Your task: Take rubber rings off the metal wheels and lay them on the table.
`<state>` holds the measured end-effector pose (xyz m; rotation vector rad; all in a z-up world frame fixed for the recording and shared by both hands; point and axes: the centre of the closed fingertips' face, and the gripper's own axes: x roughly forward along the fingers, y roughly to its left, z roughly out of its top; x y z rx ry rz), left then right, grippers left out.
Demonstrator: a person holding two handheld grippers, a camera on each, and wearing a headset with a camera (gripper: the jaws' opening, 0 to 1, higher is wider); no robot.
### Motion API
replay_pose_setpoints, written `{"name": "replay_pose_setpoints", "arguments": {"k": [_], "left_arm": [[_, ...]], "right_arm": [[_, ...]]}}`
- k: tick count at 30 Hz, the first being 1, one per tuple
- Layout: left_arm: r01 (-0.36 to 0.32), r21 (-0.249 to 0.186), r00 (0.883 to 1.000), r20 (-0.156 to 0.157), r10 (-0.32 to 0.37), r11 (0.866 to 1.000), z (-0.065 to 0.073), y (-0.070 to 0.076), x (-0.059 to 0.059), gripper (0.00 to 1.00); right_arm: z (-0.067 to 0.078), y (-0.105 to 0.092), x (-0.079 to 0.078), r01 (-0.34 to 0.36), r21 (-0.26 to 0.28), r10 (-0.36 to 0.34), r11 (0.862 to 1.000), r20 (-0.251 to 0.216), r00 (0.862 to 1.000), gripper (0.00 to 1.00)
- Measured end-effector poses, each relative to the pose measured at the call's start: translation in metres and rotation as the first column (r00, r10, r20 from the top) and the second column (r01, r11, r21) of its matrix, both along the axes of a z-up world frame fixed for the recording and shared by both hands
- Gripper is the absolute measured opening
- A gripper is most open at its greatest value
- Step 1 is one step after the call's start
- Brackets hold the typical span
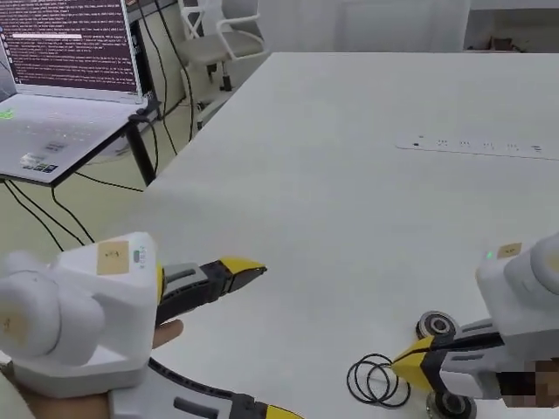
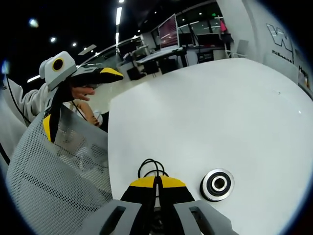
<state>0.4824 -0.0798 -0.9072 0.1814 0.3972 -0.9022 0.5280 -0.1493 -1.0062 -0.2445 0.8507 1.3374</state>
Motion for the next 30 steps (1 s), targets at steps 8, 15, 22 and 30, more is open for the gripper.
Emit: {"name": "replay_pose_setpoints", "arguments": {"k": [8,15,22,30], "left_arm": [[-0.011,0.001,1.0,-0.005,0.011,1.0,-0.001,0.002,0.002,0.95],[-0.015,0.009,1.0,-0.002,0.015,1.0,-0.001,0.002,0.002,0.95],[-0.011,0.017,1.0,0.006,0.01,1.0,0.0,0.002,0.004,0.95],[0.004,0.032,1.0,-0.001,-0.004,0.999,-0.004,0.001,0.003,0.93]], "right_arm": [[-0.006,-0.001,0.0,-0.015,-0.022,0.016,1.0,0.021,1.0,0.01],[-0.009,-0.003,0.001,-0.017,-0.038,0.019,0.999,0.042,0.999,0.07],[0.004,-0.005,0.008,0.008,-0.013,-0.007,1.0,0.065,0.998,0.09],[0.022,-0.012,0.012,0.051,0.026,-0.053,0.998,0.099,0.994,0.1]]}}
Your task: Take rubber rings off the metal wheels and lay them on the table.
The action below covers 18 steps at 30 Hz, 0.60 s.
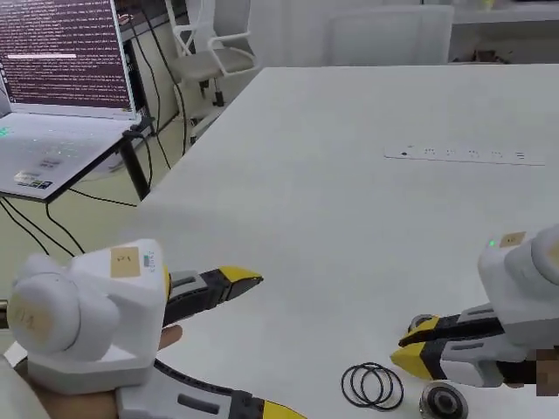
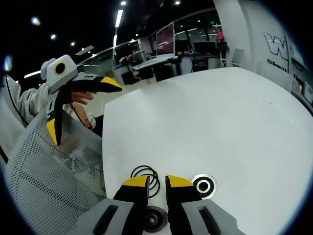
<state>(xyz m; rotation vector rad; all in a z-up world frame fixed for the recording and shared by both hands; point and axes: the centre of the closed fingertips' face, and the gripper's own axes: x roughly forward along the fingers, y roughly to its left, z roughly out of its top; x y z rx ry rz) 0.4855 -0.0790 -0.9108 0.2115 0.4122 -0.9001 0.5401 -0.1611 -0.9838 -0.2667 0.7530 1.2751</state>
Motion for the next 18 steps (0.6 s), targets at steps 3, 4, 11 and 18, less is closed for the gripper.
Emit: {"name": "replay_pose_setpoints", "arguments": {"k": [3,4,11,18], "left_arm": [[0.004,-0.007,1.0,0.006,-0.004,1.0,0.002,-0.001,0.0,0.93],[0.005,-0.008,1.0,0.007,-0.005,1.0,0.002,-0.001,0.0,0.93],[0.018,-0.012,1.0,0.017,-0.018,1.0,0.004,-0.001,-0.001,0.93],[0.02,-0.024,0.999,0.027,-0.019,1.0,0.01,0.002,-0.003,0.93]], "right_arm": [[0.005,-0.004,0.001,0.016,0.005,-0.016,1.0,0.009,1.0,0.11],[0.006,-0.005,0.001,0.022,0.006,-0.022,1.0,0.013,1.0,0.11],[0.02,-0.011,0.004,0.072,0.041,-0.074,0.997,0.033,0.997,0.15],[0.027,-0.021,0.011,0.123,0.058,-0.126,0.991,0.051,0.991,0.16]]}}
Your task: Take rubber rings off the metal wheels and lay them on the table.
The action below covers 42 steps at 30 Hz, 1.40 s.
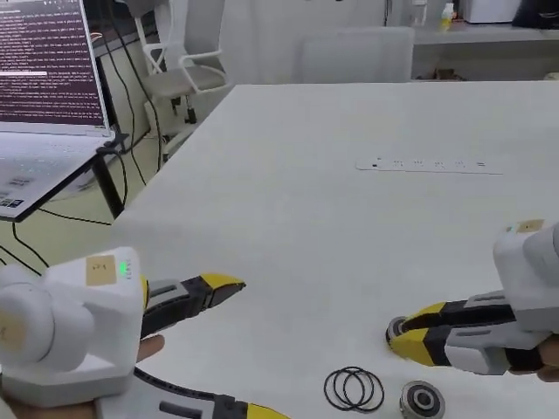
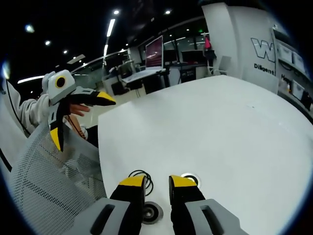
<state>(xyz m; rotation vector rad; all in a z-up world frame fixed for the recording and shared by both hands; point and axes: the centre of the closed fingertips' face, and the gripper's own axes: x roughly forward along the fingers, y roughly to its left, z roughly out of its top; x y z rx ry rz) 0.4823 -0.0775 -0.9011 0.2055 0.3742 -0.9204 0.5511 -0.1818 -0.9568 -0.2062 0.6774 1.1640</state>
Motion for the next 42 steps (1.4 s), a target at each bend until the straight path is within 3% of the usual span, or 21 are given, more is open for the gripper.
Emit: {"name": "replay_pose_setpoints", "arguments": {"k": [11,15,23,28,34,42], "left_arm": [[-0.024,0.025,0.999,0.032,0.024,0.999,0.016,0.012,0.005,0.93],[-0.026,0.008,0.997,0.073,0.025,1.0,0.033,0.009,0.009,0.93],[-0.013,0.014,0.994,0.11,0.011,1.0,0.051,0.004,0.016,0.93],[-0.011,0.04,0.989,0.145,0.005,0.999,0.064,0.006,0.026,0.93],[-0.017,0.034,0.981,0.193,0.01,0.999,0.083,0.006,0.041,0.92],[0.02,0.044,0.976,0.218,-0.029,0.999,0.093,-0.007,0.057,0.9]], "right_arm": [[0.003,-0.013,0.013,0.073,0.028,-0.074,0.997,0.014,0.997,0.18],[0.001,-0.016,0.015,0.089,0.038,-0.089,0.995,0.012,0.996,0.18],[-0.005,-0.024,0.019,0.117,0.033,-0.117,0.993,0.011,0.993,0.19],[-0.007,-0.031,0.022,0.147,0.04,-0.148,0.988,0.003,0.989,0.19],[-0.007,-0.038,0.026,0.177,0.054,-0.178,0.983,-0.004,0.984,0.19],[-0.005,-0.044,0.031,0.208,0.08,-0.208,0.975,-0.008,0.978,0.19]]}}
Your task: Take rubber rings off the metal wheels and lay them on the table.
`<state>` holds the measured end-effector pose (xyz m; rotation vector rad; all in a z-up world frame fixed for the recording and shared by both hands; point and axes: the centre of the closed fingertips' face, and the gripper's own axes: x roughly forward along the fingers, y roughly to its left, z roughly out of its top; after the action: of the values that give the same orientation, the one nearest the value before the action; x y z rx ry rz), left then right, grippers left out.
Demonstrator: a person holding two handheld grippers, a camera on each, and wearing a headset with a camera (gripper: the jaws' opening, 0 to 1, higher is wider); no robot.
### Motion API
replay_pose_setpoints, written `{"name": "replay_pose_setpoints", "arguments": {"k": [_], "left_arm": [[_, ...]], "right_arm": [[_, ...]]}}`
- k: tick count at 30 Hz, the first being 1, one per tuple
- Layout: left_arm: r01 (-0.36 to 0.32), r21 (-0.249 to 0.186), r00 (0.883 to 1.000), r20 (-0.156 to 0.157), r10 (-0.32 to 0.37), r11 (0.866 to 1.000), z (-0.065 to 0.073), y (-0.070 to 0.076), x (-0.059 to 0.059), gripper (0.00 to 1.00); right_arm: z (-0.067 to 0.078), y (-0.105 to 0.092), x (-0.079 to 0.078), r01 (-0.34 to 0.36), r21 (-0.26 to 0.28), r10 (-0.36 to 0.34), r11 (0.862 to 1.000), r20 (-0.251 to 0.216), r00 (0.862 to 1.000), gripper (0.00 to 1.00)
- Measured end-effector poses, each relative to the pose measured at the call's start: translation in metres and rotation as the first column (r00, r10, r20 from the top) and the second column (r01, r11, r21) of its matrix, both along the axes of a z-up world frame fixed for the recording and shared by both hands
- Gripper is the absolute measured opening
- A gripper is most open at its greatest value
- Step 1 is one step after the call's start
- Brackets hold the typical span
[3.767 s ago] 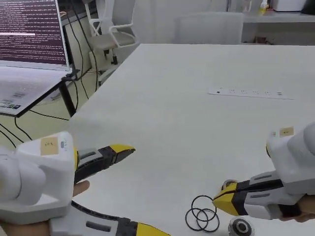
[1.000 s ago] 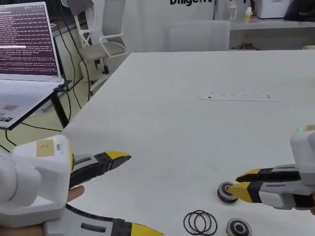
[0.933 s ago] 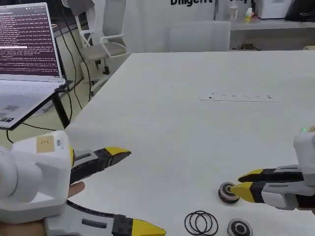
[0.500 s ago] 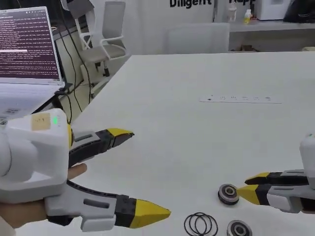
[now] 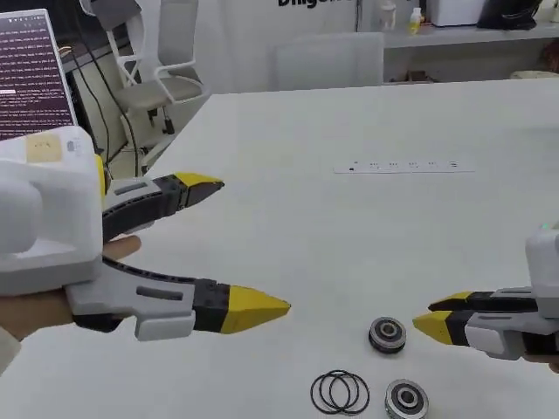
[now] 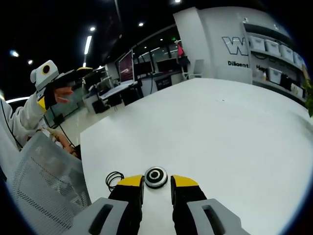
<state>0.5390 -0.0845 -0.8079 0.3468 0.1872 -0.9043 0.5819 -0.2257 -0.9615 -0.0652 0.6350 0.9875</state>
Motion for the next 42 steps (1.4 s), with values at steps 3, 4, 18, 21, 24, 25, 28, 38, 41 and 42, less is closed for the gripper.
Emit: {"name": "replay_pose_setpoints", "arguments": {"k": [3,4,18,21,24,25,28,38,41,42], "left_arm": [[0.017,0.0,1.0,0.007,-0.017,1.0,0.001,-0.009,0.008,0.9],[0.02,0.0,1.0,0.007,-0.02,1.0,0.001,-0.01,0.009,0.9],[0.115,0.016,0.993,-0.026,-0.114,0.993,-0.021,-0.049,0.036,0.81],[0.136,0.021,0.99,-0.027,-0.136,0.99,-0.027,-0.057,0.04,0.76],[0.147,0.015,0.989,-0.036,-0.146,0.989,-0.032,-0.063,0.044,0.73],[0.152,0.014,0.988,-0.04,-0.151,0.988,-0.035,-0.066,0.046,0.73],[0.161,0.021,0.986,-0.047,-0.16,0.987,-0.043,-0.073,0.05,0.7],[0.205,0.019,0.972,-0.123,-0.201,0.979,-0.086,-0.097,0.058,0.53],[0.219,0.022,0.965,-0.152,-0.213,0.975,-0.1,-0.104,0.057,0.5],[0.218,0.022,0.965,-0.155,-0.212,0.976,-0.103,-0.106,0.058,0.51]], "right_arm": [[-0.001,-0.001,0.0,0.003,0.001,-0.003,1.0,-0.003,1.0,0.19],[-0.001,-0.002,0.0,0.004,0.001,-0.004,1.0,-0.005,1.0,0.19],[-0.002,-0.007,0.003,-0.002,0.024,0.002,1.0,-0.009,1.0,0.19],[-0.003,-0.007,0.005,-0.001,0.033,0.002,0.999,-0.011,1.0,0.19],[-0.006,-0.007,0.006,-0.002,0.033,0.003,0.999,-0.02,1.0,0.19],[-0.007,-0.007,0.006,-0.004,0.033,0.004,0.999,-0.022,1.0,0.19],[-0.01,-0.006,0.007,-0.011,0.03,0.012,0.999,-0.027,1.0,0.19],[-0.025,-0.002,0.005,-0.05,0.004,0.05,0.999,-0.052,0.997,0.19],[-0.031,-0.001,0.004,-0.069,-0.012,0.069,0.998,-0.057,0.996,0.19],[-0.032,-0.001,0.004,-0.076,-0.017,0.075,0.997,-0.056,0.996,0.19]]}}
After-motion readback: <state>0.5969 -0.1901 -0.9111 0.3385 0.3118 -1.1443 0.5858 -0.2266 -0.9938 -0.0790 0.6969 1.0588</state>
